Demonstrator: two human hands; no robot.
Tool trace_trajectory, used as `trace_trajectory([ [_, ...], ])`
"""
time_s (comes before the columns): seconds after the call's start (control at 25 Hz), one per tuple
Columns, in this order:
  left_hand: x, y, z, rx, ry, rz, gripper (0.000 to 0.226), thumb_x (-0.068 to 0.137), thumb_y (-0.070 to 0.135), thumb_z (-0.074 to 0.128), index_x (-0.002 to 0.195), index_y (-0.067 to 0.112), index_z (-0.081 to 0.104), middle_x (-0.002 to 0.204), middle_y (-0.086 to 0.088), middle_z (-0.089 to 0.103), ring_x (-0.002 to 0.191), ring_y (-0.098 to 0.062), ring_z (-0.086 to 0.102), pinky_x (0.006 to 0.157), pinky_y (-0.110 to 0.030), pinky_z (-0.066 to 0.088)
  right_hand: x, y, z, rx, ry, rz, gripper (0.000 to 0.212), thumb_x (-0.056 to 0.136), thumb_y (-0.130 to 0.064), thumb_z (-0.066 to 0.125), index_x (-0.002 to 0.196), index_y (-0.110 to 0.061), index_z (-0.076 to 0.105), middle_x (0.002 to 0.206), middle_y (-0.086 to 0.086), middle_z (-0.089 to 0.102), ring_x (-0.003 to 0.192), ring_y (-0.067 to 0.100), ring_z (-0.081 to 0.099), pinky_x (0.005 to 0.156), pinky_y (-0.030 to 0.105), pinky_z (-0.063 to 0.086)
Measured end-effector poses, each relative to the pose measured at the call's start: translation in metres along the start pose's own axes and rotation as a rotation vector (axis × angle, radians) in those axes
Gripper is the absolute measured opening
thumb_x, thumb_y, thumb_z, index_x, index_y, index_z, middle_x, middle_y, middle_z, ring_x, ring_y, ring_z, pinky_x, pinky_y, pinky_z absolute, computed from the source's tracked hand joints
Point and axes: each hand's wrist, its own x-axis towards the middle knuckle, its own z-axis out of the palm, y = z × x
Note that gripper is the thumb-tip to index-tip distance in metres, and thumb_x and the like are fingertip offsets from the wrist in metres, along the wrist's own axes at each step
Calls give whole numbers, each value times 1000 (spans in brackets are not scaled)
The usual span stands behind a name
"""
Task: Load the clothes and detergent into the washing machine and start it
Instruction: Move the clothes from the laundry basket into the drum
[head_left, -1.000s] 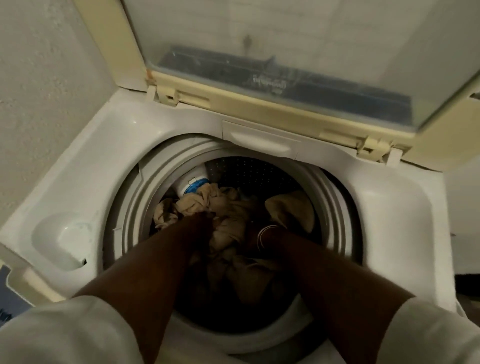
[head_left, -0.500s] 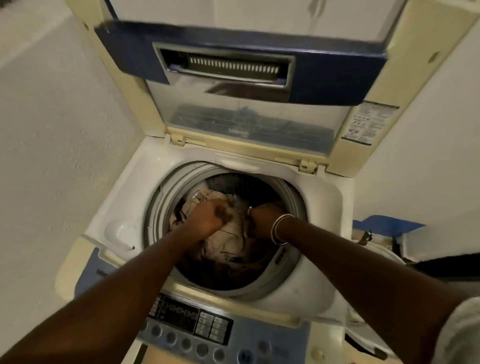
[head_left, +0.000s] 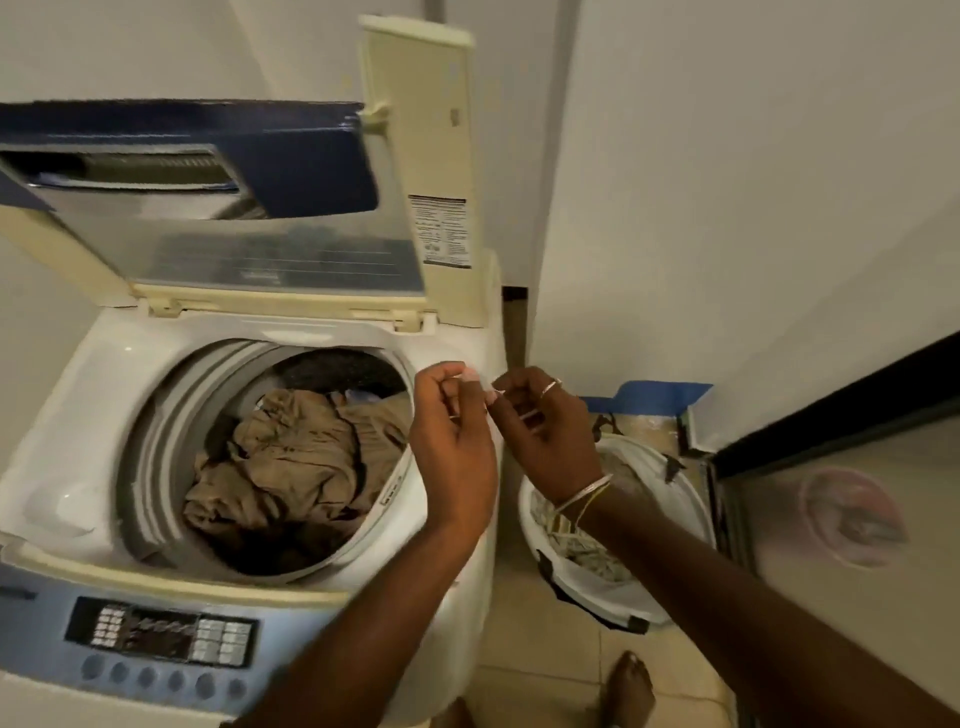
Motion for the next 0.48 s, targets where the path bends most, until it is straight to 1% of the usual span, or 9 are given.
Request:
trace_trajectory([
  [0.08, -26, -8, 43, 10, -50, -17, 10, 103, 27, 53, 109, 20, 58, 95, 10, 66, 92, -13, 67, 80, -26, 57, -8, 24, -36, 32, 29, 70, 16, 94, -32, 64, 98, -17, 65, 82, -5, 70, 75, 10, 68, 64, 25, 56],
  [0.16, -43, -28, 82, 62, -55, -53, 8, 104, 29, 52, 109, 25, 57, 94, 12, 65, 89, -8, 66, 77, -21, 55, -14, 57, -69, 25, 54, 142, 14, 94, -31, 64, 97, -17, 64, 82, -4, 69, 76, 12, 67, 65, 26, 55],
  [0.24, -54, -57, 109, 144, -64, -83, 7, 105, 31, 50, 106, 32, 56, 94, 12, 65, 87, -7, 65, 76, -24, 56, -21, 92, -93, 7, 69, 207, 9, 94, -28, 65, 95, -19, 65, 78, -8, 67, 74, 10, 66, 65, 22, 52],
  [0.28, -58, -74, 121, 179, -74, -101, 8, 105, 31, 49, 105, 32, 56, 94, 11, 65, 87, -8, 65, 77, -28, 58, -25, 110, -101, -6, 66, 235, 7, 94, -27, 65, 94, -20, 65, 77, -9, 66, 74, 9, 65, 66, 21, 51],
  [0.36, -64, -111, 146, 226, -95, -144, 10, 105, 31, 48, 107, 28, 58, 95, 8, 65, 88, -11, 66, 78, -34, 59, -31, 151, -113, -64, 44, 274, 6, 94, -29, 63, 93, -23, 65, 75, -11, 65, 73, 7, 64, 68, 24, 53],
  [0.4, -66, -131, 155, 245, -102, -162, 12, 105, 30, 48, 108, 26, 58, 95, 6, 66, 89, -13, 66, 77, -34, 60, -33, 170, -115, -98, 19, 285, 7, 94, -30, 63, 93, -24, 64, 75, -12, 65, 73, 6, 63, 69, 26, 55],
  [0.48, -70, -170, 170, 288, -139, -212, 13, 106, 29, 46, 107, 25, 58, 93, 7, 66, 87, -10, 67, 74, -27, 58, -37, 215, -114, -166, -35, 324, 6, 94, -31, 62, 91, -26, 63, 74, -12, 65, 71, 4, 63, 69, 29, 56],
])
